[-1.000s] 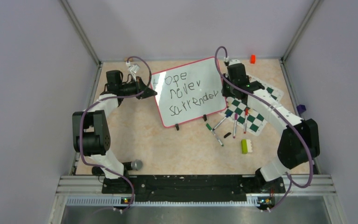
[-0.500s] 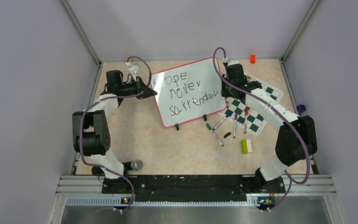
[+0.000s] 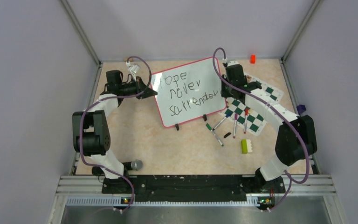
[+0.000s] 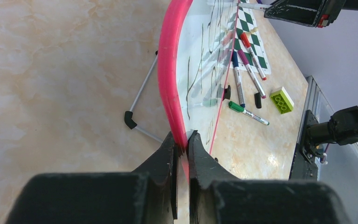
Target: Write a sentence on the whiteboard
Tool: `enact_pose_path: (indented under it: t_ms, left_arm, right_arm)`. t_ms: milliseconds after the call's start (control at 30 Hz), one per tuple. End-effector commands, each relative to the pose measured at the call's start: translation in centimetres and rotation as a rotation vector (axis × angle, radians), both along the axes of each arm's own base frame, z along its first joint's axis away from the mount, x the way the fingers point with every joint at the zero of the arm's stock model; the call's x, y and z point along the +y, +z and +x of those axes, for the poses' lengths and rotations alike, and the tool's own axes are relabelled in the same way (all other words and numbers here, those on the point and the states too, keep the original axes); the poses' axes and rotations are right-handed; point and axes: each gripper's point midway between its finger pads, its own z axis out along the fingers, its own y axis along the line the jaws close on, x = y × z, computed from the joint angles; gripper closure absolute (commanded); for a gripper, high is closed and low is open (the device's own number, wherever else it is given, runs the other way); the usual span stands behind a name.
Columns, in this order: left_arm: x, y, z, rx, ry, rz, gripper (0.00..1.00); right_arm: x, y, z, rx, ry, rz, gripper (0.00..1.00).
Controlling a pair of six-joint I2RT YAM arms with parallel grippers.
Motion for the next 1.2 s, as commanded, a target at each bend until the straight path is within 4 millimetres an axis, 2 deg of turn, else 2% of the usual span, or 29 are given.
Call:
enact_pose_path:
  t_ms: [0, 200, 467, 667, 900, 1067, 1167]
  left_arm:
    - [0.9, -4.1, 1.6, -0.036, 0.075, 0.171, 1.0]
    - [0.9, -4.1, 1.6, -0.035, 0.074, 0.171, 1.0]
    - [0.8, -4.1, 1.5, -0.036, 0.072, 0.171, 1.0]
    - [0.9, -4.2, 1.5, -0.034, 0.074, 0.172, 1.0]
    - [0.9, -4.1, 1.5, -0.034, 0.074, 0.171, 1.0]
    - [0.9, -4.1, 1.6, -0.035, 0.073, 0.171, 1.0]
    - [0.9, -4.2, 1.6, -0.035, 0.073, 0.171, 1.0]
  right_arm:
    - [0.5, -0.6, -0.2, 0.003, 0.026, 0.037, 1.0]
    - [0.7, -0.9, -0.7, 0.016, 0.045, 0.038, 1.0]
    - [-1.4, -1.0, -0.6, 0.009, -0.043, -0.034, 1.0]
    - [-1.8, -1.5, -0.9, 0.018, -0.055, -0.048, 1.0]
    - [-0.6, -1.7, -1.7, 0.04, 0.014, -0.005, 1.0]
    - [1.0, -0.9, -1.8, 0.034, 0.082, 0.058, 1.0]
    - [1.3, -0.1, -1.5, 0.011, 0.078, 0.077, 1.0]
